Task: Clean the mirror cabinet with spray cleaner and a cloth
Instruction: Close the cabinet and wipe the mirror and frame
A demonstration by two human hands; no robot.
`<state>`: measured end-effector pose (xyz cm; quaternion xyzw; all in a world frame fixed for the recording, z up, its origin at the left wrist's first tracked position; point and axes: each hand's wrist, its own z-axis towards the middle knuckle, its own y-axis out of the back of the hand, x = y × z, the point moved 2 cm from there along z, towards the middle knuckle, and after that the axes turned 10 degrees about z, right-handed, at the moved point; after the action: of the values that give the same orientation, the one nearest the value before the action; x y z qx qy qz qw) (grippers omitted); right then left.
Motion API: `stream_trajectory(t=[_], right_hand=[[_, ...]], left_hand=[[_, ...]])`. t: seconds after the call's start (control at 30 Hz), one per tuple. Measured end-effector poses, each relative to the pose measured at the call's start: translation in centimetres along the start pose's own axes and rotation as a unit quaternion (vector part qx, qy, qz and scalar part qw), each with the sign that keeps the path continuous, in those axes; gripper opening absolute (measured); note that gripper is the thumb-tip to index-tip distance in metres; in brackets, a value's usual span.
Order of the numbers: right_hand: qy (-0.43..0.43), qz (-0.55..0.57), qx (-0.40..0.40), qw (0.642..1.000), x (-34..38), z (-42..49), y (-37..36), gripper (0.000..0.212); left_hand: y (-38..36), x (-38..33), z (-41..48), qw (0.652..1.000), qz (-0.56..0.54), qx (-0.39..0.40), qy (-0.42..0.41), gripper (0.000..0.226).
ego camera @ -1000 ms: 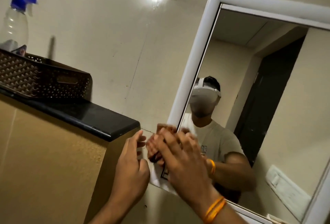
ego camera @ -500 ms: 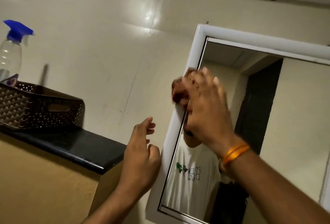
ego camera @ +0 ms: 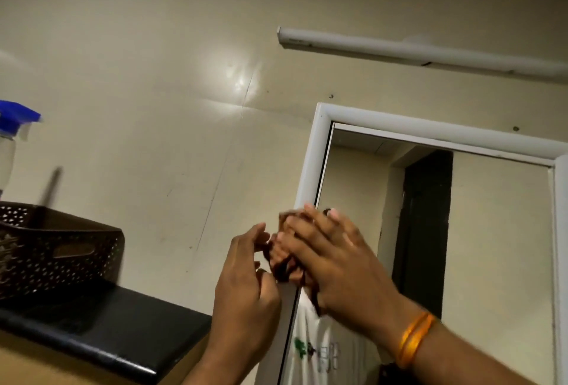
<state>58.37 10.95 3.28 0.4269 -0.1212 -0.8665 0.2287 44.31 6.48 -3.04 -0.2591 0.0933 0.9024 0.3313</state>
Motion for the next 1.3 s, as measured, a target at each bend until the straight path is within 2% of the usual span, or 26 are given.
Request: stream_trajectory(t=[0.27, 0.37, 0.5, 0.63, 0.8, 0.9, 1.13, 1.23, 1.3], right_hand=[[-0.115, -0.071, -0.006, 0.991, -8.9, 9.8, 7.2, 0.082], [-0.115, -0.061, -0.019, 0.991, -8.6, 10.1, 7.0, 0.076], [-0.063, -0.065, -0.017, 0.996, -6.4, 6.7, 4.6, 0.068], [-0.031, -0.096, -0.025, 0.995, -7.9, 6.9, 4.2, 0.061], [-0.135, -0.074, -0.086, 0.984, -10.6, 11.1, 6.8, 0.06], [-0.163, -0.055, -0.109, 0.979, -10.5, 12.2, 7.3, 0.057], [-0.097, -0.091, -0.084, 0.988, -9.2, 10.8, 5.9, 0.06], [-0.145, -0.073, -0.093, 0.982, -10.5, 12.2, 7.0, 0.061], [-0.196, -0.036, -0.102, 0.975, -11.5, 13.1, 7.8, 0.053]], left_hand=[[-1.0, -1.7, 4.5, 0.999, 0.015, 0.024, -0.02, 0.053], [-1.5, -2.1, 5.7, 0.999, 0.013, 0.032, -0.035, 0.046], [-2.4, -2.6, 5.8, 0.998, 0.006, 0.049, -0.045, 0.038], [-2.6, -2.8, 6.2, 0.998, 0.027, 0.038, -0.039, 0.042], [-2.4, -3.3, 6.6, 0.997, 0.07, 0.033, -0.032, 0.041], [-2.3, -3.4, 6.8, 0.995, 0.087, 0.04, -0.038, 0.045], [-2.2, -4.1, 6.8, 0.992, 0.115, 0.049, -0.034, 0.049], [-2.2, -4.2, 6.9, 0.991, 0.118, 0.038, -0.042, 0.047], [-2.1, -4.2, 7.1, 0.99, 0.125, 0.038, -0.053, 0.053]])
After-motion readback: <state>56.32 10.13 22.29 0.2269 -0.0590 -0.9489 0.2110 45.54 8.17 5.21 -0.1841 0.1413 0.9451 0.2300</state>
